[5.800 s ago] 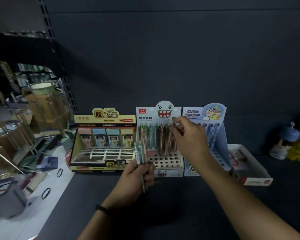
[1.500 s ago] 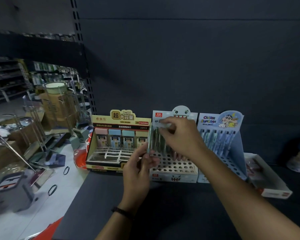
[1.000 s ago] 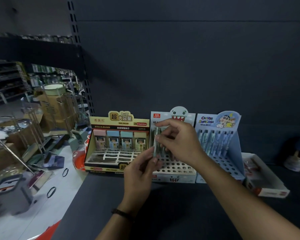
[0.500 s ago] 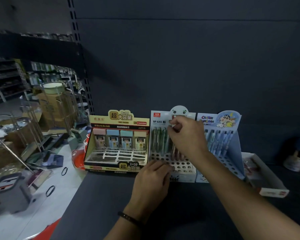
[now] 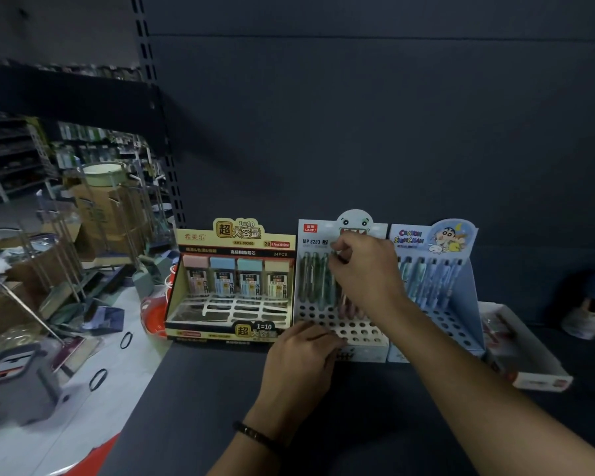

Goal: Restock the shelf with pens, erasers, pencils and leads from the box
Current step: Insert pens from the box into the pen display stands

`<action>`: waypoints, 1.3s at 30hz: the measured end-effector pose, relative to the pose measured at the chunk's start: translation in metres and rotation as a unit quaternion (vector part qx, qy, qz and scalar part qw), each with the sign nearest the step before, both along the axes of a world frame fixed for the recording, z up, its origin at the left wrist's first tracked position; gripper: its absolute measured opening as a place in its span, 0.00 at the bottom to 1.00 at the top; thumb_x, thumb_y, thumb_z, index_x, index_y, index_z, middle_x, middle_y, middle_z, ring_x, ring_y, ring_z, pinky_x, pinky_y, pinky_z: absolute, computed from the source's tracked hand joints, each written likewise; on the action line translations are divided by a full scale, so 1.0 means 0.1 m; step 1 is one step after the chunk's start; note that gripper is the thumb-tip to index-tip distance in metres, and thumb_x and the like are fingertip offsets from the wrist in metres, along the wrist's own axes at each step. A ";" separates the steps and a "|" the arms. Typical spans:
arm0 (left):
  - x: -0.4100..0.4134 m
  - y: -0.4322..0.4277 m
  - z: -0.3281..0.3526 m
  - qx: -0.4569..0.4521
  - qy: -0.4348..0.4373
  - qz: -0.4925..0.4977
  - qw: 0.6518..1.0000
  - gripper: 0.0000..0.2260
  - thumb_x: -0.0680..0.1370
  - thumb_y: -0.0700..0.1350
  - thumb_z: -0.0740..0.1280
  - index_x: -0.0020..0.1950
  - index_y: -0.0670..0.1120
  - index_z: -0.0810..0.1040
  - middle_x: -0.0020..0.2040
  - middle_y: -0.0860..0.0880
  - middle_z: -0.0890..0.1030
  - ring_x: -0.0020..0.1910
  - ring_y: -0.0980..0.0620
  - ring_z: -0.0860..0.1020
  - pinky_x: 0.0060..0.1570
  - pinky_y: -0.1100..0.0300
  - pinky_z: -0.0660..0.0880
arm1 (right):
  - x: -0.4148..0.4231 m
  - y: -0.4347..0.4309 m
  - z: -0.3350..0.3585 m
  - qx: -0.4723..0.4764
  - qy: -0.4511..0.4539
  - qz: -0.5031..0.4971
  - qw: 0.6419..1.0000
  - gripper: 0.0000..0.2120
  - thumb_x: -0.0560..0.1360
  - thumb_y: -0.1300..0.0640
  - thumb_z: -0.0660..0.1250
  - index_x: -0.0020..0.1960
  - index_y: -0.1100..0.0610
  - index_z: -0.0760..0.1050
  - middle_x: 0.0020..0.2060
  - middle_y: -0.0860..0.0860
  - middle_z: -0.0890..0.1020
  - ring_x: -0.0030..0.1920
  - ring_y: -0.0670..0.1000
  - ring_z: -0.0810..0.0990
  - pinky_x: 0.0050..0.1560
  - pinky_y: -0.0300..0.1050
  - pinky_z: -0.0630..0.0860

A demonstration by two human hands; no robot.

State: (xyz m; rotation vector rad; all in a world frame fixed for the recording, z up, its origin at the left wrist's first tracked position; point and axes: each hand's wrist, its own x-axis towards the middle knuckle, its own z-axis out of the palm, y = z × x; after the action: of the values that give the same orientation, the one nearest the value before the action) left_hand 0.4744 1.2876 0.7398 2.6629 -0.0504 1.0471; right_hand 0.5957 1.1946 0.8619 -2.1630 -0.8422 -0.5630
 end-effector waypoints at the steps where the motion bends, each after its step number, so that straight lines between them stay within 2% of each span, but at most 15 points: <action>1: 0.00 0.00 0.00 -0.002 0.002 0.000 1.000 0.08 0.80 0.47 0.68 0.52 0.54 0.87 0.50 0.58 0.85 0.50 0.53 0.80 0.47 0.56 0.79 | 0.00 0.01 0.01 0.001 0.003 -0.003 1.000 0.06 0.78 0.60 0.73 0.54 0.55 0.86 0.43 0.49 0.88 0.46 0.49 0.85 0.55 0.45 0.82; 6: 0.00 0.01 0.00 -0.005 0.011 0.005 1.000 0.07 0.79 0.45 0.70 0.52 0.55 0.87 0.51 0.59 0.85 0.51 0.54 0.80 0.47 0.57 0.79 | -0.01 0.00 0.00 -0.036 0.027 -0.010 0.999 0.06 0.79 0.60 0.72 0.55 0.55 0.85 0.45 0.50 0.87 0.45 0.49 0.83 0.50 0.40 0.79; 8: -0.01 0.00 0.01 -0.006 0.016 0.005 1.000 0.07 0.79 0.45 0.71 0.52 0.55 0.87 0.51 0.59 0.85 0.51 0.54 0.80 0.47 0.57 0.79 | -0.01 0.00 -0.02 -0.071 0.018 -0.017 0.997 0.05 0.80 0.59 0.72 0.52 0.55 0.86 0.45 0.51 0.87 0.46 0.51 0.84 0.50 0.43 0.81; 11: -0.01 0.00 0.02 -0.009 0.018 0.006 1.000 0.07 0.79 0.45 0.72 0.52 0.55 0.87 0.51 0.59 0.85 0.51 0.55 0.80 0.47 0.59 0.79 | -0.04 0.01 -0.01 -0.142 -0.002 -0.035 0.989 0.08 0.81 0.56 0.69 0.49 0.55 0.86 0.40 0.52 0.86 0.41 0.52 0.84 0.48 0.49 0.85; 15: -0.02 0.01 0.01 -0.010 0.018 0.000 1.000 0.07 0.78 0.44 0.73 0.52 0.54 0.88 0.51 0.58 0.86 0.50 0.54 0.80 0.47 0.57 0.79 | -0.08 0.01 0.11 -0.230 -0.008 -0.042 0.972 0.08 0.80 0.62 0.65 0.49 0.57 0.84 0.38 0.53 0.83 0.40 0.56 0.83 0.44 0.52 0.84; 19: -0.03 -0.02 0.05 -0.023 0.015 -0.015 1.000 0.08 0.76 0.41 0.75 0.51 0.54 0.87 0.50 0.58 0.85 0.51 0.55 0.78 0.49 0.57 0.79 | -0.26 -0.16 0.21 -0.165 0.000 -0.004 0.986 0.14 0.83 0.54 0.65 0.67 0.50 0.81 0.43 0.52 0.86 0.39 0.53 0.84 0.47 0.54 0.85; 23: -0.10 -0.11 0.10 -0.022 0.001 -0.058 0.998 0.09 0.74 0.38 0.75 0.49 0.51 0.85 0.48 0.55 0.83 0.50 0.50 0.78 0.51 0.53 0.77 | -0.58 -0.70 -0.03 -0.096 0.013 -0.036 0.995 0.09 0.80 0.47 0.67 0.55 0.49 0.84 0.44 0.47 0.87 0.44 0.50 0.85 0.45 0.53 0.84; 26: -0.19 -0.38 0.19 -0.012 0.042 -0.142 0.989 0.06 0.79 0.42 0.72 0.53 0.52 0.82 0.51 0.55 0.82 0.50 0.48 0.78 0.51 0.50 0.77 | -0.93 -1.37 -0.31 -0.072 0.046 -0.131 0.988 0.09 0.78 0.45 0.69 0.54 0.47 0.84 0.45 0.46 0.87 0.46 0.50 0.85 0.47 0.52 0.83; 29: -0.35 -0.94 0.27 0.001 0.102 -0.249 0.963 0.06 0.82 0.50 0.66 0.58 0.57 0.80 0.55 0.58 0.80 0.53 0.52 0.79 0.55 0.54 0.76 | -1.39 -2.15 -0.60 -0.068 0.080 -0.225 0.969 0.09 0.76 0.45 0.70 0.52 0.47 0.85 0.46 0.44 0.87 0.47 0.49 0.86 0.49 0.51 0.83; 31: -0.49 -1.44 0.26 0.007 0.129 -0.315 0.940 0.06 0.81 0.52 0.66 0.57 0.59 0.80 0.54 0.59 0.80 0.52 0.54 0.79 0.52 0.55 0.77 | -1.75 -2.67 -0.81 -0.071 0.114 -0.290 0.948 0.11 0.76 0.43 0.68 0.51 0.47 0.84 0.45 0.43 0.86 0.47 0.47 0.85 0.51 0.50 0.82; 34: -0.70 -2.30 0.06 0.058 0.153 -0.394 0.905 0.06 0.81 0.54 0.65 0.55 0.58 0.80 0.50 0.57 0.81 0.48 0.51 0.80 0.50 0.50 0.79 | -2.36 -3.51 -1.17 -0.074 0.176 -0.392 0.900 0.14 0.75 0.40 0.66 0.51 0.47 0.84 0.43 0.43 0.85 0.46 0.49 0.84 0.50 0.50 0.82; 37: -0.98 -3.21 -0.22 0.119 0.190 -0.452 0.863 0.10 0.80 0.57 0.61 0.54 0.58 0.80 0.49 0.56 0.81 0.46 0.49 0.80 0.49 0.48 0.79 | -3.10 -4.40 -1.53 -0.077 0.250 -0.459 0.849 0.07 0.77 0.49 0.73 0.53 0.50 0.85 0.43 0.48 0.86 0.47 0.53 0.85 0.52 0.50 0.81; 39: -1.23 -3.86 -0.40 0.148 0.223 -0.489 0.830 0.10 0.79 0.58 0.62 0.54 0.58 0.80 0.49 0.56 0.81 0.47 0.49 0.80 0.48 0.49 0.78 | -3.64 -5.00 -1.78 -0.084 0.321 -0.498 0.801 0.10 0.79 0.47 0.71 0.57 0.49 0.84 0.46 0.48 0.86 0.52 0.54 0.84 0.55 0.49 0.79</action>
State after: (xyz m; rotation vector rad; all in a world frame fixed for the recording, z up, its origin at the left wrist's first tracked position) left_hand 0.3510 0.9021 0.6994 2.4503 -1.3925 0.0704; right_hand 0.2320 0.6950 0.6838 -2.5976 0.7108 -0.1679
